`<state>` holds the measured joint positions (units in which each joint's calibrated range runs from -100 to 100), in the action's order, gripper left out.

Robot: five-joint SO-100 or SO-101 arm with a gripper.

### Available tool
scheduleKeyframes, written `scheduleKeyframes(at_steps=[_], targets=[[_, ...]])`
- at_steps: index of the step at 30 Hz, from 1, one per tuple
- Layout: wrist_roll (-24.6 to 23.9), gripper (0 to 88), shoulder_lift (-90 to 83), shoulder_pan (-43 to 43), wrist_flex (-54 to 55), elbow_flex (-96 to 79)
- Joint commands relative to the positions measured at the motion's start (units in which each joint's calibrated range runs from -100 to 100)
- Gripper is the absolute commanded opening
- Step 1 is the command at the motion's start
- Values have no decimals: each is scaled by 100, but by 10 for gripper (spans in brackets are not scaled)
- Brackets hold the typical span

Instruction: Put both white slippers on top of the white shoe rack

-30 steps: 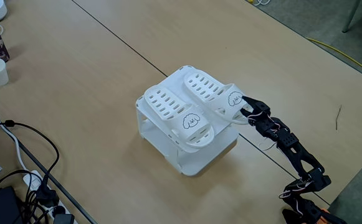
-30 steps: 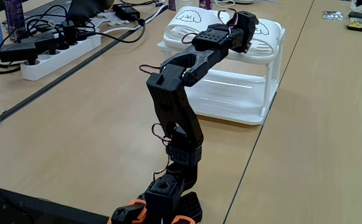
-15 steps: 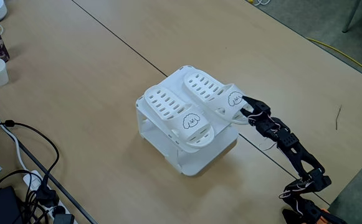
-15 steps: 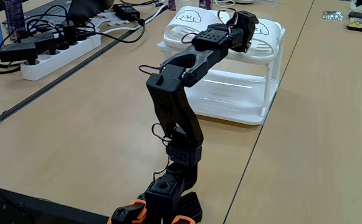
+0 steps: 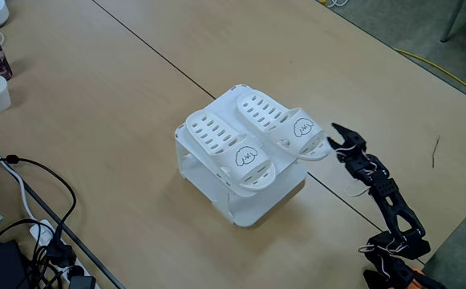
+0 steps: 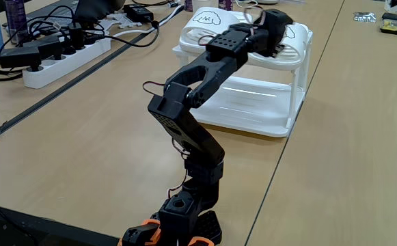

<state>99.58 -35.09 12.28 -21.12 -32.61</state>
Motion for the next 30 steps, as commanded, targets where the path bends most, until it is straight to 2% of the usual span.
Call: scheduleKeyframes(at_steps=[1, 5, 18, 30], targets=[[42, 193, 139, 770, 58, 172], [42, 8, 1166, 1066, 67, 893], [42, 6, 4868, 901, -2, 5160], [42, 7, 5146, 22, -253, 5233]])
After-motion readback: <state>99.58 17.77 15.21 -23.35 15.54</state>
